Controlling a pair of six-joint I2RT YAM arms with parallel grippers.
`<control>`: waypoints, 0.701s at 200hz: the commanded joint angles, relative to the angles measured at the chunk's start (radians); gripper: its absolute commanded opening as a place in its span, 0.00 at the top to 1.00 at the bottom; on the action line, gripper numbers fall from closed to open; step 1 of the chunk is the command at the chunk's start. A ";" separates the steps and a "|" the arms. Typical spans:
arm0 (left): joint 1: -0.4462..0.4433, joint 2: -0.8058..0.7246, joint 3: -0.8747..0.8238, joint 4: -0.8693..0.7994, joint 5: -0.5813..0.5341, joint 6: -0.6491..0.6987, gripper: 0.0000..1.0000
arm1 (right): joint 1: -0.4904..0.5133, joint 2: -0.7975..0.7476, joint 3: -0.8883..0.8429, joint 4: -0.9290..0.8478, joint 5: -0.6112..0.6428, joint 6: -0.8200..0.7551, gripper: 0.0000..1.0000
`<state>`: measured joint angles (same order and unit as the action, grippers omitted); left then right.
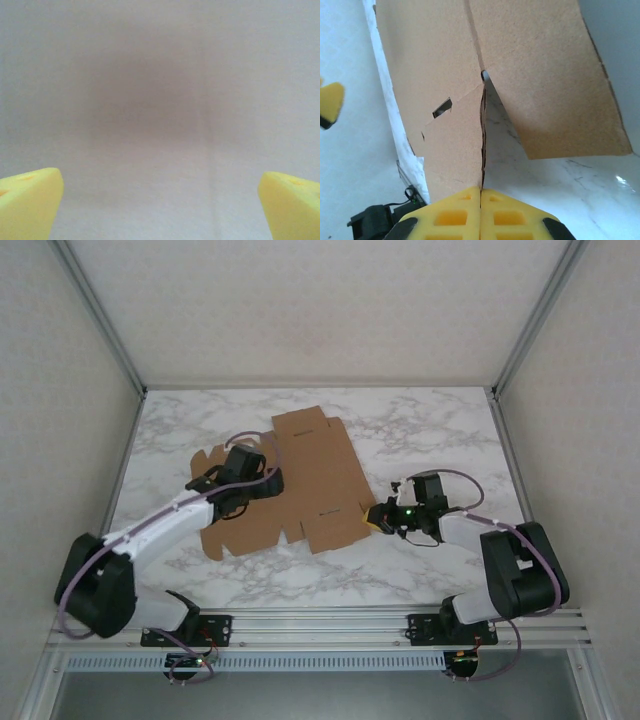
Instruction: Fold the paper box
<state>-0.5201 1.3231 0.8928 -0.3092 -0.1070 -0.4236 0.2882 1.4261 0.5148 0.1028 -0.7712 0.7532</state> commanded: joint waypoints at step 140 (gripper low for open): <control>-0.664 0.170 -0.066 0.367 -0.539 0.742 0.00 | 0.011 -0.161 0.161 -0.208 0.056 0.237 0.95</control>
<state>-1.1728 1.4456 0.8486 -0.0681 -0.5335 0.1936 0.2920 1.2884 0.6464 -0.0715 -0.7261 0.9668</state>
